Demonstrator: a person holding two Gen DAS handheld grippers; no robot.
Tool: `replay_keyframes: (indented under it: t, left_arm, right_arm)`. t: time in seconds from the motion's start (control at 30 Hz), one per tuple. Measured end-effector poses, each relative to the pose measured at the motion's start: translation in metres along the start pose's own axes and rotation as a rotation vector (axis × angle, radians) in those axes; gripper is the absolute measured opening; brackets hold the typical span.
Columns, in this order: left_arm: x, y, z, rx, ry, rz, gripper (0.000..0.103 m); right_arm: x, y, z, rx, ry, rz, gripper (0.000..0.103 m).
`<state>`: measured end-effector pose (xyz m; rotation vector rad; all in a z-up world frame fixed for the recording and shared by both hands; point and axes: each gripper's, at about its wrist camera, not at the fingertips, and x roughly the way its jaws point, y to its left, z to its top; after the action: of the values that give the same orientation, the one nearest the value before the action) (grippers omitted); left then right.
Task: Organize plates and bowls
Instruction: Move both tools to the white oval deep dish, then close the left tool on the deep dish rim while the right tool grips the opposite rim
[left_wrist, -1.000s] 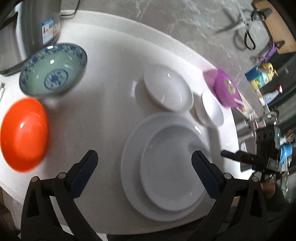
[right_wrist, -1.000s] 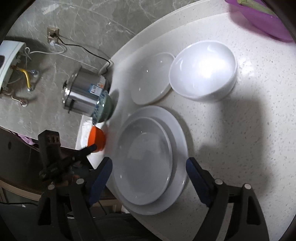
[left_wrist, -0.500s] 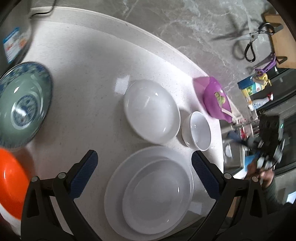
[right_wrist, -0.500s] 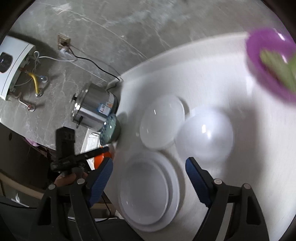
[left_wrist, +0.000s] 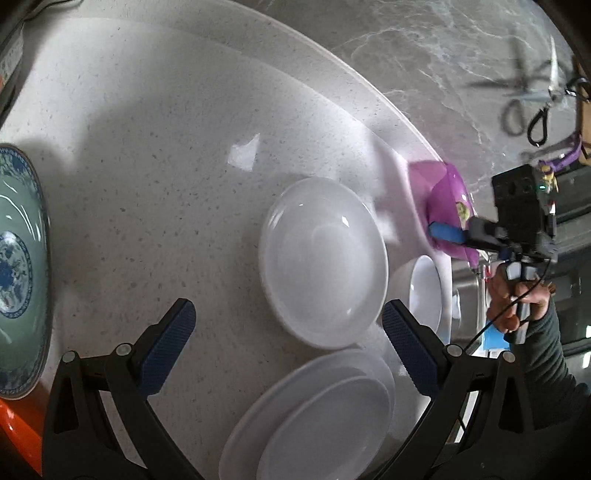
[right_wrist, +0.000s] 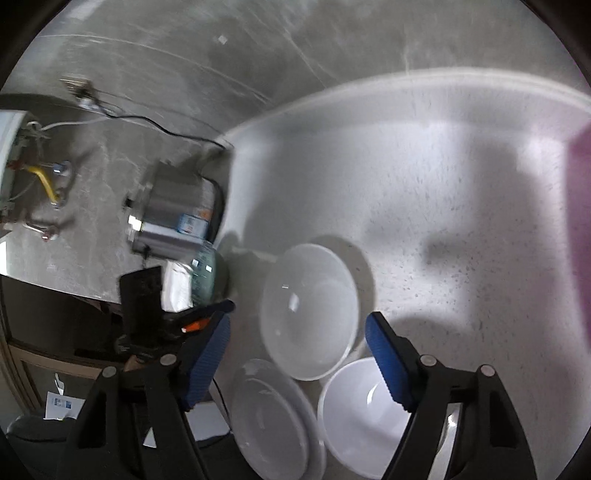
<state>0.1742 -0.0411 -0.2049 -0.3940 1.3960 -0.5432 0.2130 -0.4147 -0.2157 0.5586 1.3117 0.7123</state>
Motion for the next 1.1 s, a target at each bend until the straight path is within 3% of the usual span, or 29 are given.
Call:
replay_keyframes:
  t: [0.13,0.53,0.63,0.7,0.87,0.97,1.1]
  left_arm:
    - [0.013,0.009,0.004,-0.026,0.018,-0.001,0.102]
    - [0.039,0.012,0.003,-0.007,0.043,0.016,0.100]
    - [0.041,0.008,0.002,-0.003,0.050,0.015,0.090]
    - [0.044,0.008,0.003,0.000,0.061,0.029,0.077]
    - [0.047,0.006,0.004,0.011,0.061,0.041,0.076]
    - [0.049,0.005,0.005,0.010,0.065,0.024,0.064]
    - [0.051,0.006,0.004,0.020,0.070,0.019,0.059]
  right_arm:
    - [0.023,-0.011,0.009,0.018,0.071,0.022,0.077]
    - [0.059,-0.021,0.014,0.018,0.198,-0.062,0.065]
    - [0.066,-0.022,0.014,0.020,0.209,-0.072,0.059]
    - [0.070,-0.022,0.013,0.018,0.213,-0.077,0.054]
    - [0.077,-0.023,0.011,0.021,0.228,-0.110,0.049]
    - [0.077,-0.024,0.011,0.023,0.229,-0.122,0.042]
    - [0.077,-0.026,0.011,0.028,0.225,-0.133,0.036]
